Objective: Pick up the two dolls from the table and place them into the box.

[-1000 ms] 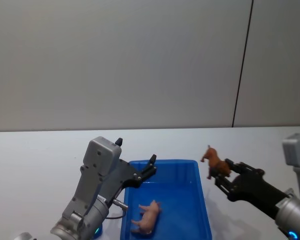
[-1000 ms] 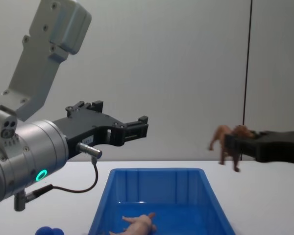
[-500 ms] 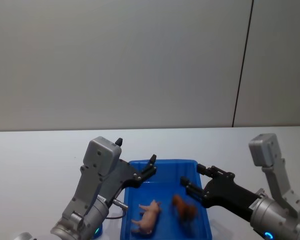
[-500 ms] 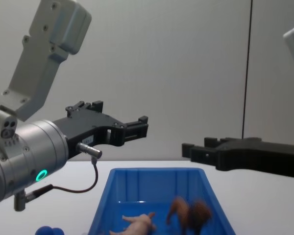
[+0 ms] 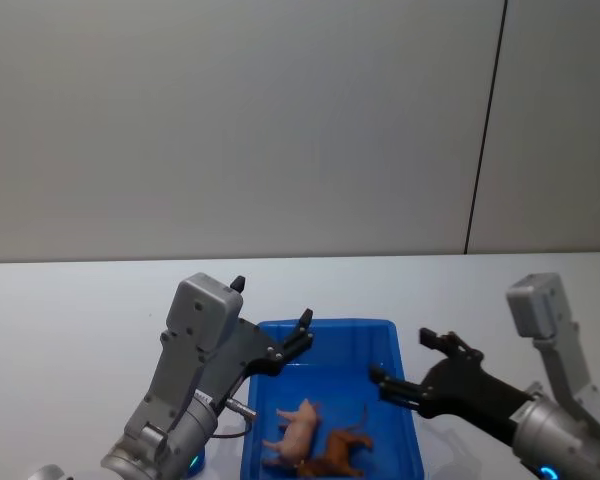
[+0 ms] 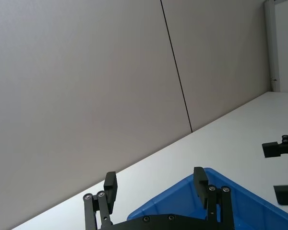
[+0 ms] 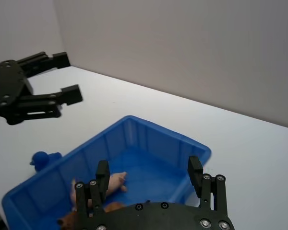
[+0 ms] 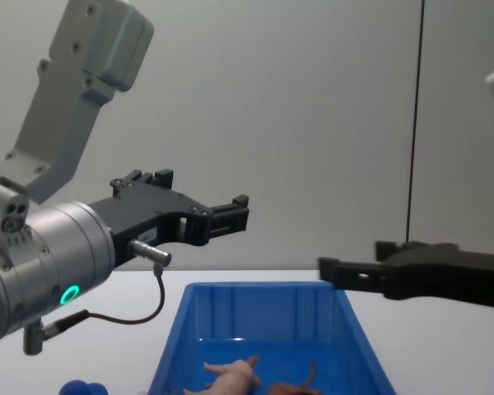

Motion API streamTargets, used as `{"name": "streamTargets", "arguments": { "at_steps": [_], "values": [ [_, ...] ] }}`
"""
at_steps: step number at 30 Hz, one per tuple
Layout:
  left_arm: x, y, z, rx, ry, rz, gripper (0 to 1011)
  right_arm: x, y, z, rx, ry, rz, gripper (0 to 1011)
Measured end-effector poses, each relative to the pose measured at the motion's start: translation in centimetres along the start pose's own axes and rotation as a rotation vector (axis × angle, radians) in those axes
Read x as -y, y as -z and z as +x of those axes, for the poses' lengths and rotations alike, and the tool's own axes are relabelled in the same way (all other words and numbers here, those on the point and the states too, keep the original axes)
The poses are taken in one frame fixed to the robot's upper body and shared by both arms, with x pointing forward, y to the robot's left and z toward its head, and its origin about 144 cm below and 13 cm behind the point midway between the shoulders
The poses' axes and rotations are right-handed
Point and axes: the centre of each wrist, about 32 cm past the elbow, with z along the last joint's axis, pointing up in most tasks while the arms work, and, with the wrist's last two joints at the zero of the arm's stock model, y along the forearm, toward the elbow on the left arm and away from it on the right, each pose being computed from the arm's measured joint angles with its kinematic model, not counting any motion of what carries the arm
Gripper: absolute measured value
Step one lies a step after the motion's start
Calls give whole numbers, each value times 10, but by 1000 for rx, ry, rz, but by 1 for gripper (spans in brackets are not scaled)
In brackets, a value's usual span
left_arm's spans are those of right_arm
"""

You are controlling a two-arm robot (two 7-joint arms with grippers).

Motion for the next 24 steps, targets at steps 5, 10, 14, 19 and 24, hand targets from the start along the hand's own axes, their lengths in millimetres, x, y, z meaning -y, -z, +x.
{"name": "streamTargets", "arguments": {
  "at_steps": [5,10,14,19,24],
  "values": [
    [0,0,0,0,0,0,1001,12,4,12,9,47,-1,1001],
    [0,0,0,0,0,0,1001,26,9,23,23,80,7,1001],
    [0,0,0,0,0,0,1001,36,11,30,33,97,11,1001],
    [0,0,0,0,0,0,1001,43,13,35,43,108,16,1001],
    [-1,0,3,18,0,5,1001,50,14,40,51,118,21,1001]
  ]
}}
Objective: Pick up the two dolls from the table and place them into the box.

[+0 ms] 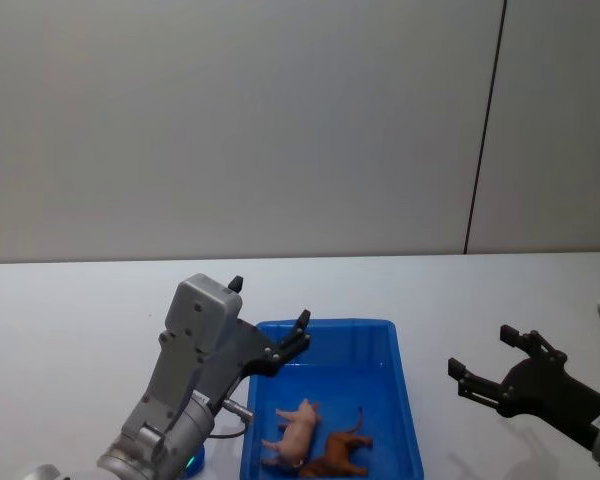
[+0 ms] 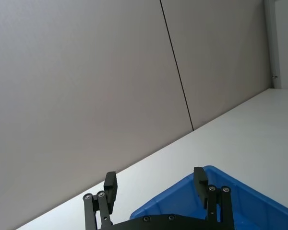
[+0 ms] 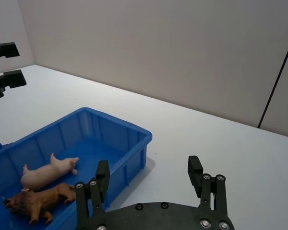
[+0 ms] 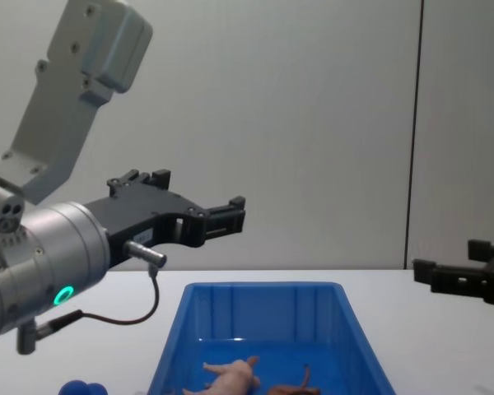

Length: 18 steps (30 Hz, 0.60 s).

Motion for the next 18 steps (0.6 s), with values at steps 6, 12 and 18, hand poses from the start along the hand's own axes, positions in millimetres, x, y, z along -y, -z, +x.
{"name": "streamTargets", "arguments": {
  "at_steps": [6,12,18],
  "values": [
    [-6,0,9,35,0,17,1001,4,1,3,5,6,2,1001],
    [-22,4,23,70,-9,58,1001,6,1,5,9,9,3,1001],
    [-42,12,36,75,-28,119,1001,7,1,6,11,12,5,1001]
  ]
}}
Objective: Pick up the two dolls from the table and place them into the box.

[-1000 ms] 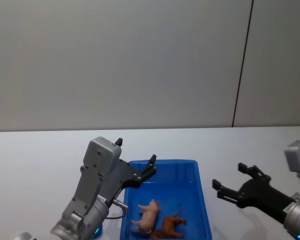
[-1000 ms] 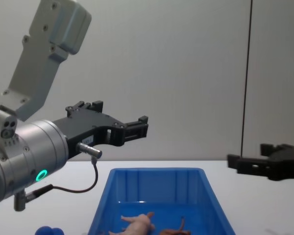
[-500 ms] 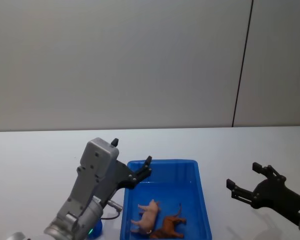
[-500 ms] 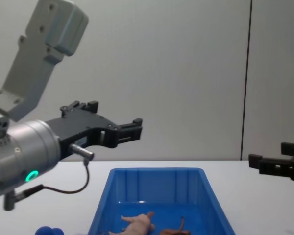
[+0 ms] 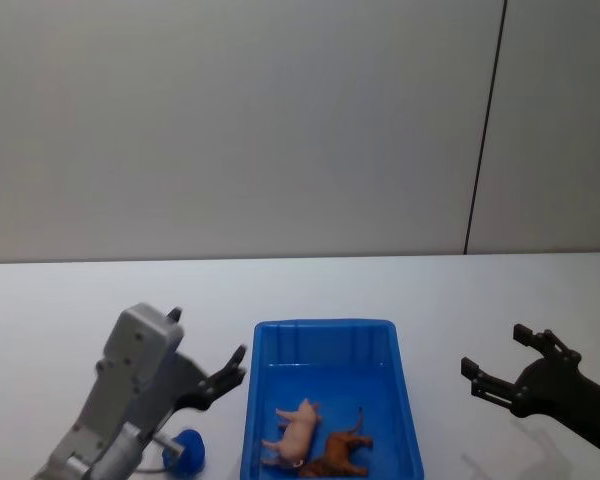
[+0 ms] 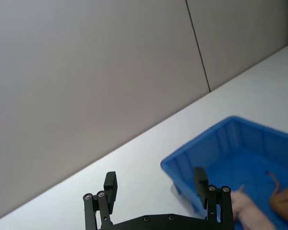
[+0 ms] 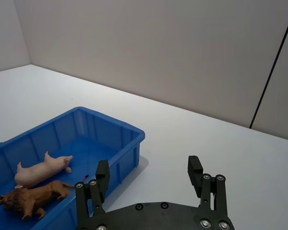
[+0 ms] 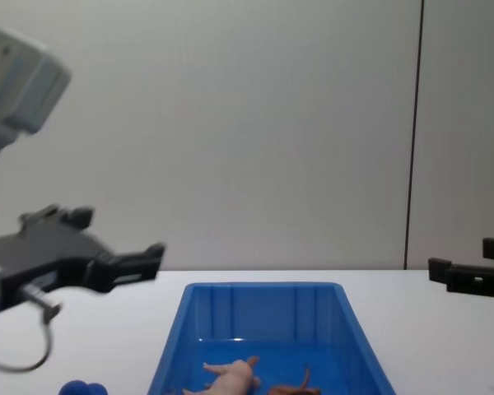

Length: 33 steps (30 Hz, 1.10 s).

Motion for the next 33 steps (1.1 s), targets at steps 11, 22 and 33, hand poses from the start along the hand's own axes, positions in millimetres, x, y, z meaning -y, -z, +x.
{"name": "streamTargets", "arguments": {
  "at_steps": [11,22,33],
  "values": [
    [-29,27,11,-42,-16,105,1001,1,0,1,2,2,1,1001],
    [-42,52,14,-98,7,162,1001,2,1,2,3,4,2,1001],
    [-43,70,14,-137,55,186,1001,2,1,2,3,4,1,1001]
  ]
}}
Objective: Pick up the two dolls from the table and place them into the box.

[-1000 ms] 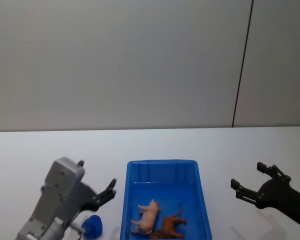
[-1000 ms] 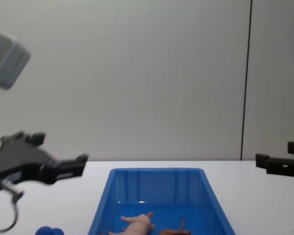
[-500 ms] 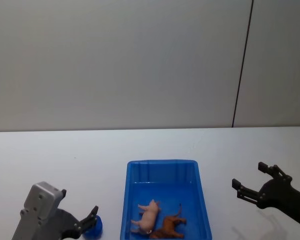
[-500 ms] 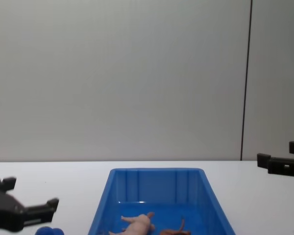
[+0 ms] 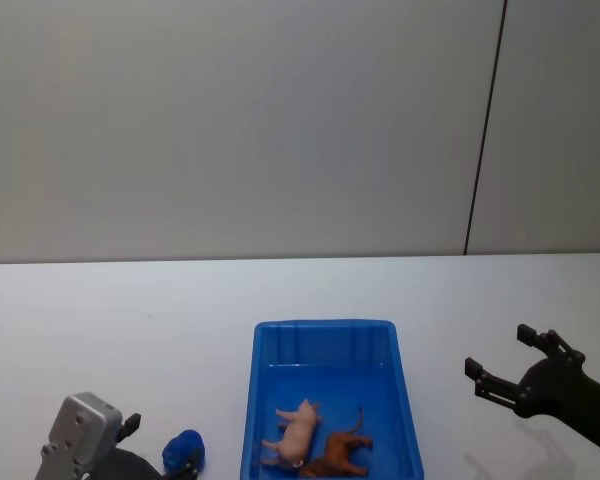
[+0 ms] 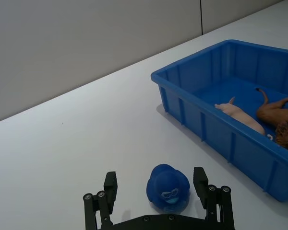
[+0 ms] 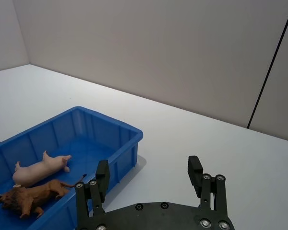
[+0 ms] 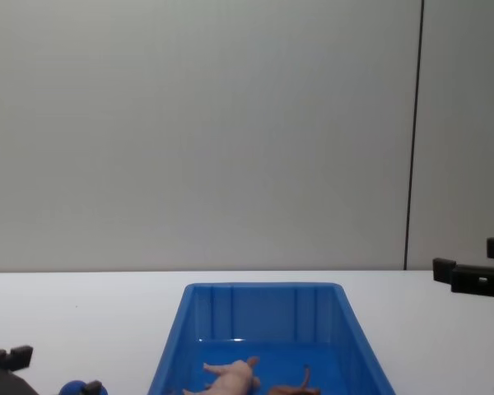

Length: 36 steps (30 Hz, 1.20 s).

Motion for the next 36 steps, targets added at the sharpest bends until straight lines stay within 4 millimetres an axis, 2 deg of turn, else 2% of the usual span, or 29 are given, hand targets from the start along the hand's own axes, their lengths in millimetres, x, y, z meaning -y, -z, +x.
{"name": "streamTargets", "arguments": {
  "at_steps": [15,21,23,24,30,36],
  "values": [
    [15,16,3,-43,59,11,981,0,0,0,0,0,0,1001],
    [21,19,3,-47,62,15,848,0,0,0,0,0,0,1001],
    [23,20,3,-48,61,17,756,0,0,0,0,0,0,1001],
    [25,21,3,-48,60,18,756,0,0,0,0,0,0,1001],
    [30,22,4,-48,54,23,572,0,0,0,0,0,0,1001],
    [34,20,5,-45,45,18,515,0,0,0,0,0,0,1001]
  ]
}}
